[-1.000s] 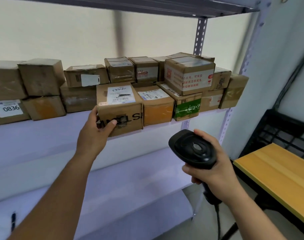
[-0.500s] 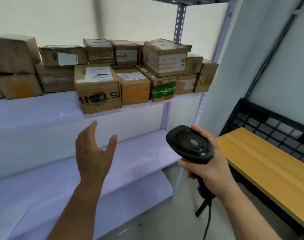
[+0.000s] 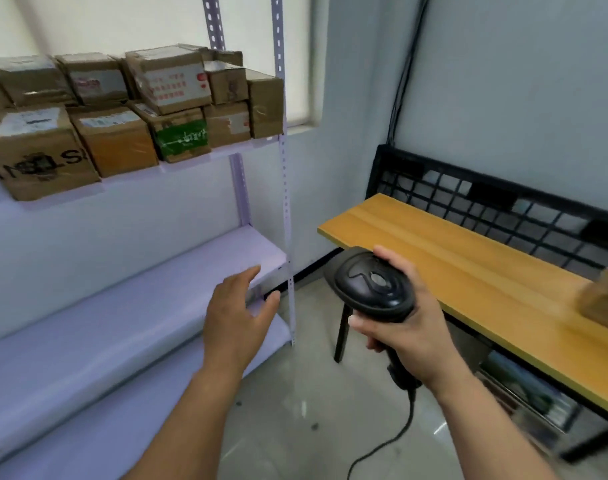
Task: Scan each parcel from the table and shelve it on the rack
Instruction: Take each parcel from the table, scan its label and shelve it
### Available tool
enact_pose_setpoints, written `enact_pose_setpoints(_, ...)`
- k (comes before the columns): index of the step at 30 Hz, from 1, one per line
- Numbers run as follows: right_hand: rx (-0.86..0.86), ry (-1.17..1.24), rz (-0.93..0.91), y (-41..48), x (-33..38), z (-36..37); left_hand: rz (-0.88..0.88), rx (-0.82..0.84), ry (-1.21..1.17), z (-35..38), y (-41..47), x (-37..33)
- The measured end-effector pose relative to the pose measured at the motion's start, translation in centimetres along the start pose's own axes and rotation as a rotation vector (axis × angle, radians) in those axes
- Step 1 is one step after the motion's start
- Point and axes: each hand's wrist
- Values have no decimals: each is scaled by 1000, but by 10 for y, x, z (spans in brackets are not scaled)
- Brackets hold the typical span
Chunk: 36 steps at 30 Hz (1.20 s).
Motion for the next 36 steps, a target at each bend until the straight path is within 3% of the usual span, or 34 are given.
enact_pose_setpoints(8,-166,-110,21,-84,20,-106,137,210,-66,90,-64,-82)
enact_pose_setpoints(19,-519,-212,80,-170,33,-213,341,466,-78,199,-119,-178)
enact_pose_setpoints(36,-920,-422,232,-255,50,-409,558,936,-166,406,-202,-350)
Point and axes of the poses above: each hand's wrist, its own y-axis towards the middle knuckle, its own z-axis out of the palm, x = y × z, and after that the axes turned 6 degrees about -z, right-handed
